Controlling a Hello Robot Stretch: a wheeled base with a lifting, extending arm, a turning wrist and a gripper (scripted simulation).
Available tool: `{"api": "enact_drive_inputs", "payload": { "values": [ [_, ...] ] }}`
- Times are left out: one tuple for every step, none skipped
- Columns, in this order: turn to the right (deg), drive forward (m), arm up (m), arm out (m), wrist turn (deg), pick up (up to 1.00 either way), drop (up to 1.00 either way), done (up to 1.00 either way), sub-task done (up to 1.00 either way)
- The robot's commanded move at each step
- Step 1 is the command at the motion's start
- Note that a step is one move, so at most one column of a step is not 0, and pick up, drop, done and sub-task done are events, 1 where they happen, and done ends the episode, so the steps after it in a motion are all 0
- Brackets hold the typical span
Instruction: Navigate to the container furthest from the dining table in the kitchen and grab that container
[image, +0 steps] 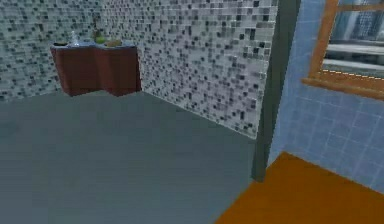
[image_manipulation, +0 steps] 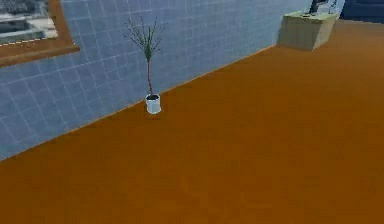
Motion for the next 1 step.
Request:
{"api": "enact_drive_inputs", "payload": {
  "values": [
    [0.0, 0.5, 0.0, 0.0, 0.0, 0.0, 0.0, 0.0, 0.0]
  ]
}}
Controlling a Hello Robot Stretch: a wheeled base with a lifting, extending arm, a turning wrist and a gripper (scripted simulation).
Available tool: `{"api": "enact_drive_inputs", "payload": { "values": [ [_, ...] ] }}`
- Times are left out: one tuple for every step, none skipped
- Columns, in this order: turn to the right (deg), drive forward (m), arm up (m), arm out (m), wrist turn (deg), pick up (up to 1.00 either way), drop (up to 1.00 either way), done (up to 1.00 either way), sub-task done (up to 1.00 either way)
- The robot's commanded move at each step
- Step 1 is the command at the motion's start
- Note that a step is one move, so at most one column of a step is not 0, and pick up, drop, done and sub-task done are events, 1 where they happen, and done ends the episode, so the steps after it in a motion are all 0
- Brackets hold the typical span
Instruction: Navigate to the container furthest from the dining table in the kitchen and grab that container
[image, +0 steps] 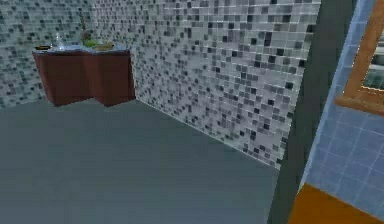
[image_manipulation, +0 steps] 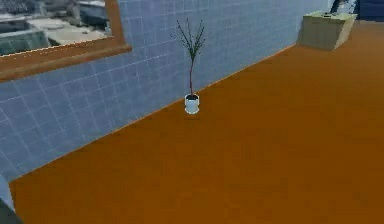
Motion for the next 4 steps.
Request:
{"api": "enact_drive_inputs", "payload": {
  "values": [
    [-42.0, 0.0, 0.0, 0.0, 0.0, 0.0, 0.0, 0.0, 0.0],
    [0.0, 0.65, 0.0, 0.0, 0.0, 0.0, 0.0, 0.0, 0.0],
    [-45.0, 0.0, 0.0, 0.0, 0.0, 0.0, 0.0, 0.0, 0.0],
    [0.0, 1.0, 0.0, 0.0, 0.0, 0.0, 0.0, 0.0, 0.0]
  ]
}}
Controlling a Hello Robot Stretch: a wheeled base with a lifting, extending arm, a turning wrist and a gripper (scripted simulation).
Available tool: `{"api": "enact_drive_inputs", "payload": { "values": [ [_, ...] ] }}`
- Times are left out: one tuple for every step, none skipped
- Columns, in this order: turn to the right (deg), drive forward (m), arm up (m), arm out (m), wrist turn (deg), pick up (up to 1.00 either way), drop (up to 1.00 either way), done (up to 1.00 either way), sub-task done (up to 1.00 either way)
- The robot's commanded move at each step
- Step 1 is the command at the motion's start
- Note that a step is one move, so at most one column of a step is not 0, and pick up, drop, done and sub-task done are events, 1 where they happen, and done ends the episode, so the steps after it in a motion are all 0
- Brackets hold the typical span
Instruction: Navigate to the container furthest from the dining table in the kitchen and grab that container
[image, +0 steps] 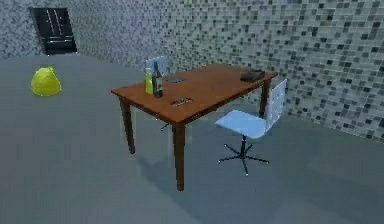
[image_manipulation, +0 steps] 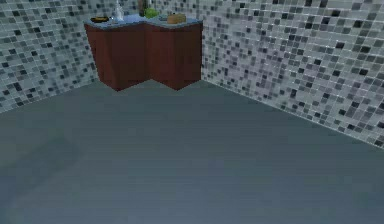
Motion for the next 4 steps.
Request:
{"api": "enact_drive_inputs", "payload": {
  "values": [
    [0.0, 0.4, 0.0, 0.0, 0.0, 0.0, 0.0, 0.0, 0.0],
    [6.0, 0.0, 0.0, 0.0, 0.0, 0.0, 0.0, 0.0, 0.0],
    [0.0, 0.35, 0.0, 0.0, 0.0, 0.0, 0.0, 0.0, 0.0],
    [45.0, 0.0, 0.0, 0.0, 0.0, 0.0, 0.0, 0.0, 0.0]
  ]
}}
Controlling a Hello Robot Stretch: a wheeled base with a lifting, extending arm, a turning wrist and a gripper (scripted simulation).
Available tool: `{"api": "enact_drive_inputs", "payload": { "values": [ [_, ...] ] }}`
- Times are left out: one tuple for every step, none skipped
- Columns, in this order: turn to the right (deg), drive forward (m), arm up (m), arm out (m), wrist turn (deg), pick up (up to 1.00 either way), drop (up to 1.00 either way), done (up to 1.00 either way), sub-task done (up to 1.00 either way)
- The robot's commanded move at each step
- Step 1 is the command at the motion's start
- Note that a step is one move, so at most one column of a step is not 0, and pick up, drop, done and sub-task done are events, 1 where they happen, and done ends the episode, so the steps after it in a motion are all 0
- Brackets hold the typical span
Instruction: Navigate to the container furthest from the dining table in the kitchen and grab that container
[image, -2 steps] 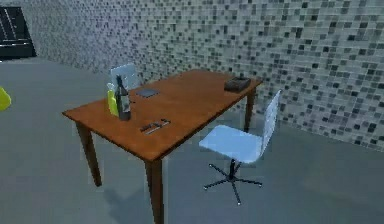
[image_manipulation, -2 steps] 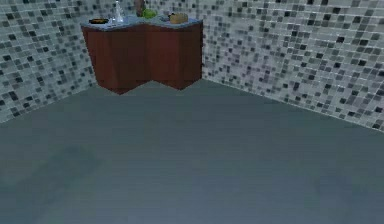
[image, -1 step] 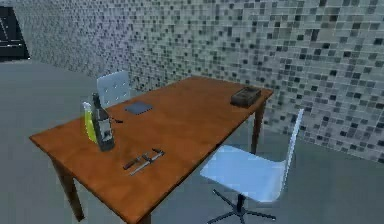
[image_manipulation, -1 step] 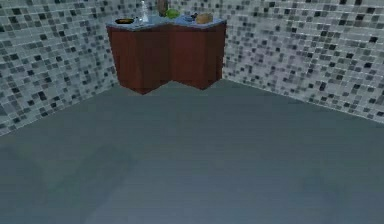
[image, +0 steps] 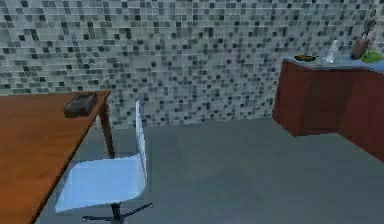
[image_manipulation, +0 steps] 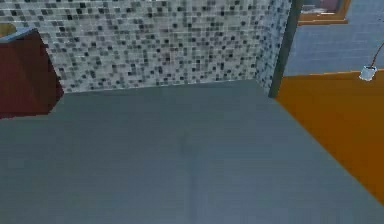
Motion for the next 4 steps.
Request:
{"api": "enact_drive_inputs", "payload": {
  "values": [
    [45.0, 0.0, 0.0, 0.0, 0.0, 0.0, 0.0, 0.0, 0.0],
    [9.0, 0.0, 0.0, 0.0, 0.0, 0.0, 0.0, 0.0, 0.0],
    [0.0, 1.0, 0.0, 0.0, 0.0, 0.0, 0.0, 0.0, 0.0],
    [0.0, 1.0, 0.0, 0.0, 0.0, 0.0, 0.0, 0.0, 0.0]
  ]
}}
